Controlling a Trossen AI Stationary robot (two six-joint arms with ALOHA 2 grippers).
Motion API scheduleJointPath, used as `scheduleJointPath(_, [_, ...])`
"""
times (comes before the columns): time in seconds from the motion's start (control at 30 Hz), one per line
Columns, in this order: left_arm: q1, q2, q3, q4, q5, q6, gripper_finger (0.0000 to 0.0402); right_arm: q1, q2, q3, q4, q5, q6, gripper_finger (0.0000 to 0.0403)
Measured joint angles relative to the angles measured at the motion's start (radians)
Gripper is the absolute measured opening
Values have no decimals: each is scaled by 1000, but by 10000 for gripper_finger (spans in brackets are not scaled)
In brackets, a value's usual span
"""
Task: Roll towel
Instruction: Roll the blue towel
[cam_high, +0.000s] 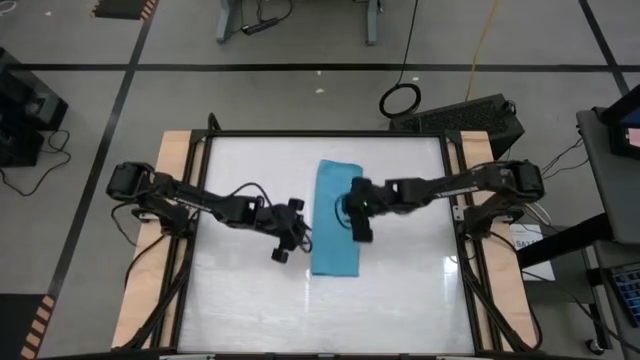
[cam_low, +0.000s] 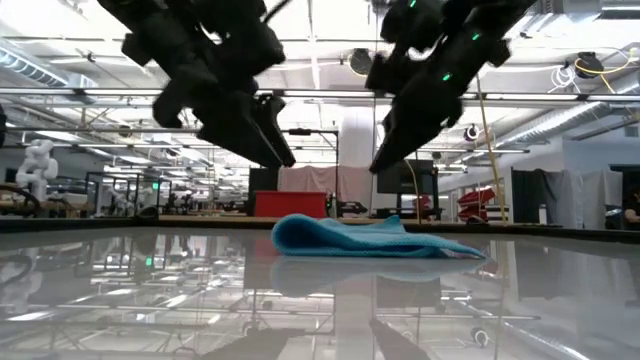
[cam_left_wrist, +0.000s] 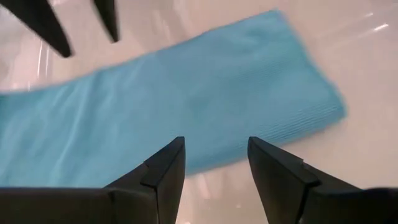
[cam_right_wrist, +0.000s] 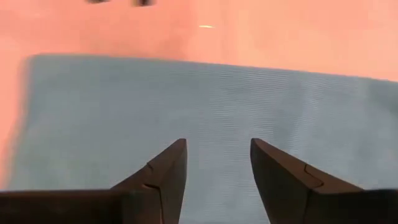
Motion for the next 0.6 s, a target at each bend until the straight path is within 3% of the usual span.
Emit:
scheduleJointPath(0.17, [-83, 5, 0, 6, -14, 75, 182, 173, -11, -53, 11, -7, -31, 169])
scheduleJointPath(0.3, [-135, 42, 0, 22, -30, 157, 182, 311, -11, -127, 144, 5, -36, 169])
scheduleJointPath(0.6, [-215, 196, 0, 160, -115, 355, 182, 496, -7, -253, 443, 228, -94, 169])
